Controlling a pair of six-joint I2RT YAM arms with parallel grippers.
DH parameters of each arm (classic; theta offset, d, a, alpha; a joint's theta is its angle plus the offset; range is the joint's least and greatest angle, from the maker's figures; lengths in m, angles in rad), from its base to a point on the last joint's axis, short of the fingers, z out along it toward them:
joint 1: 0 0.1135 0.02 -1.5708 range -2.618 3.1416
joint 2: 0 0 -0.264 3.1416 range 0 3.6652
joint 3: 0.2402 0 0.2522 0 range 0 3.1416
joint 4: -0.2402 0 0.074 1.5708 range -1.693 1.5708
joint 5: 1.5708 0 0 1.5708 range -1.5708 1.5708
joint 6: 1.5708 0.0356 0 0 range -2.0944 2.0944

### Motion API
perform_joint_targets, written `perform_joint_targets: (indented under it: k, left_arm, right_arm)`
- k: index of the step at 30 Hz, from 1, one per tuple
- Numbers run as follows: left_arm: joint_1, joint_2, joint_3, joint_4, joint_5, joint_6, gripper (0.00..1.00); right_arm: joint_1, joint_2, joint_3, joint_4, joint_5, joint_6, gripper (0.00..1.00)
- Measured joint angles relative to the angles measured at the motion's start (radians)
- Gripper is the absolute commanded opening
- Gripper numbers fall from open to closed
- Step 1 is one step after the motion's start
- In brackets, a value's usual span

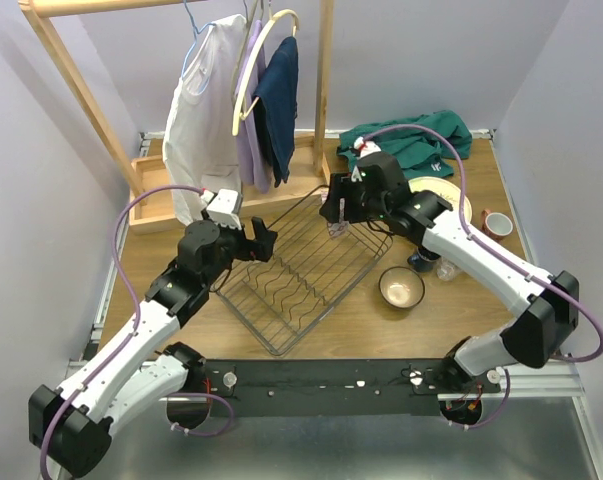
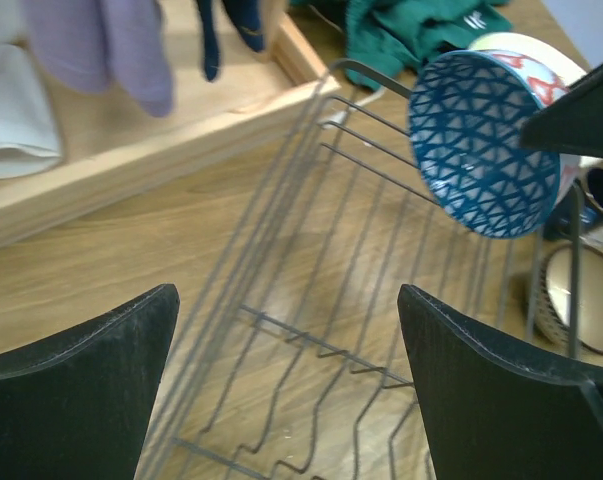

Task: Unload the mixed dishes from the dish rack
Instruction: Pick up the bowl from the dish rack, then place the bowl at the center of the board.

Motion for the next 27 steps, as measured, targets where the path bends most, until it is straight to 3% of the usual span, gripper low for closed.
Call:
perform_joint_targets:
  k: [11,27]
  left_arm:
    - [0.000,0.132,0.023,0.117,0.166,-0.103,0.98]
    - [0.017,0.271,0.024,0.282,0.248,-0.361,0.88]
  right_arm:
    - [-0.126,-0.140,-0.223,0.246,-0.359,0.187,0.33]
    - [-0.197,-0.182,-0.417,0.628,-0.639,0.440,0.33]
